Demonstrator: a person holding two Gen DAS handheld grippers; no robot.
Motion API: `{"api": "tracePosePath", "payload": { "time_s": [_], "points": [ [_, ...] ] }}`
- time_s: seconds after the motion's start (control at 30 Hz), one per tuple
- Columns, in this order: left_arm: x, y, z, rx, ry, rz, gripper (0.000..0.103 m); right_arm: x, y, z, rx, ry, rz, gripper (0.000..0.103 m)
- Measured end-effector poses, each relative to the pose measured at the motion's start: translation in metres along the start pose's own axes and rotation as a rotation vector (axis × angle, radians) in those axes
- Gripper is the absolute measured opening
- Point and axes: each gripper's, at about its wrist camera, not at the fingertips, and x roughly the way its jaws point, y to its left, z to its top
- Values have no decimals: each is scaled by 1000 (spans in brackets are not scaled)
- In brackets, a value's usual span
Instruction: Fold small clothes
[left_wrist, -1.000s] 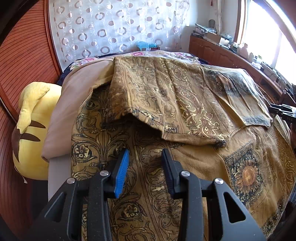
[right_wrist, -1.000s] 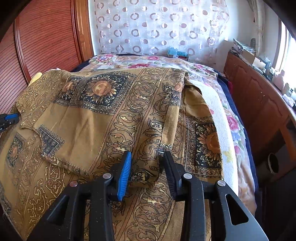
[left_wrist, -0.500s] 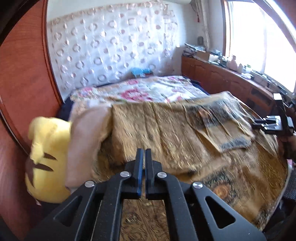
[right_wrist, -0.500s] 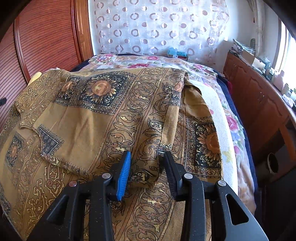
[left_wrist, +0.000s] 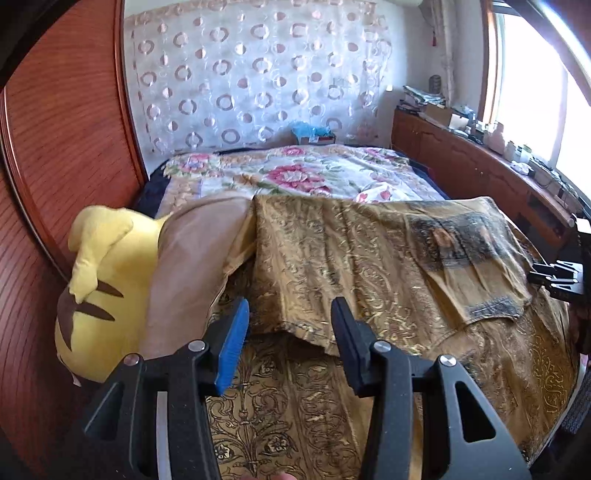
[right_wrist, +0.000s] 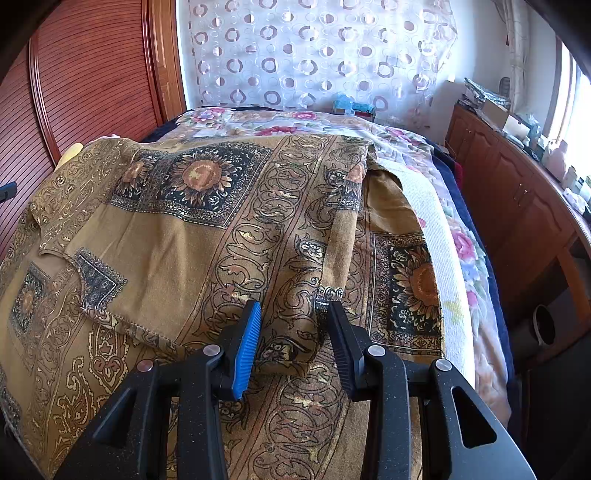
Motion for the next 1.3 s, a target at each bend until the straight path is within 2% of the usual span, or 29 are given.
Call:
{"api": "tracePosePath", "payload": {
  "time_s": [0.37, 0.87, 1.3],
  "points": [
    [35, 14, 0, -27, 65, 27, 47, 1, -1, 0, 0, -1, 0, 39],
    [72, 5, -5, 2, 148, 39, 47, 2, -1, -1, 0, -3, 1, 39],
    [75, 11, -9, -14, 143, 7, 47, 2, -2, -1, 0, -4, 1, 39]
  ]
}}
